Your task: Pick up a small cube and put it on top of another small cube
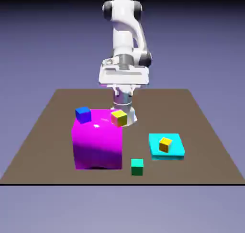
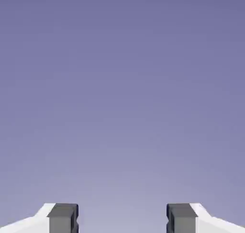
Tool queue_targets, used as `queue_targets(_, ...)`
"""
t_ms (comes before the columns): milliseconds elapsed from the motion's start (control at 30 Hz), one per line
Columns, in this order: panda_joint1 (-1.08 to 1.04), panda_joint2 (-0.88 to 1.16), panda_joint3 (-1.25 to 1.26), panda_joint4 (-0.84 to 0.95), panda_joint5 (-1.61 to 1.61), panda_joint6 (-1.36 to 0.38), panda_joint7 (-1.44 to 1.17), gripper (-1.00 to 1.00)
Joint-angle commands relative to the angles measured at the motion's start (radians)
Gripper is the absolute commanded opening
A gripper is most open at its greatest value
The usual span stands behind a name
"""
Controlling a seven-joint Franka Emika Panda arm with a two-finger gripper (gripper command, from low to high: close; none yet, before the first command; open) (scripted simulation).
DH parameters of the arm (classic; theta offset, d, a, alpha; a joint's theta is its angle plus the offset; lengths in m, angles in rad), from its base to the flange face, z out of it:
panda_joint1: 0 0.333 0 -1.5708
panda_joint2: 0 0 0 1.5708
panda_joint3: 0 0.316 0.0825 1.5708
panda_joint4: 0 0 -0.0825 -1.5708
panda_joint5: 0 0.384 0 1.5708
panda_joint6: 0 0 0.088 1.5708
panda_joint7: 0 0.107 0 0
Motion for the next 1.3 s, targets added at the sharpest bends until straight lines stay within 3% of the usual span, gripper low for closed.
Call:
queue_targets(0,-0.004,0.036,0.008,0.025,-0.001,-0.032,0.008,0.00)
queue_targets(833,-0.108,0.942,0.209,0.655,-0.033,-0.838,0.219,0.00)
queue_targets(1000,-0.094,1.074,0.194,0.621,-0.060,-0.698,0.239,0.00)
queue_targets(1033,-0.094,1.074,0.194,0.621,-0.060,-0.698,0.239,-1.00)
queue_targets(1267,-0.058,0.895,0.198,0.684,-0.037,-0.930,0.213,-1.00)
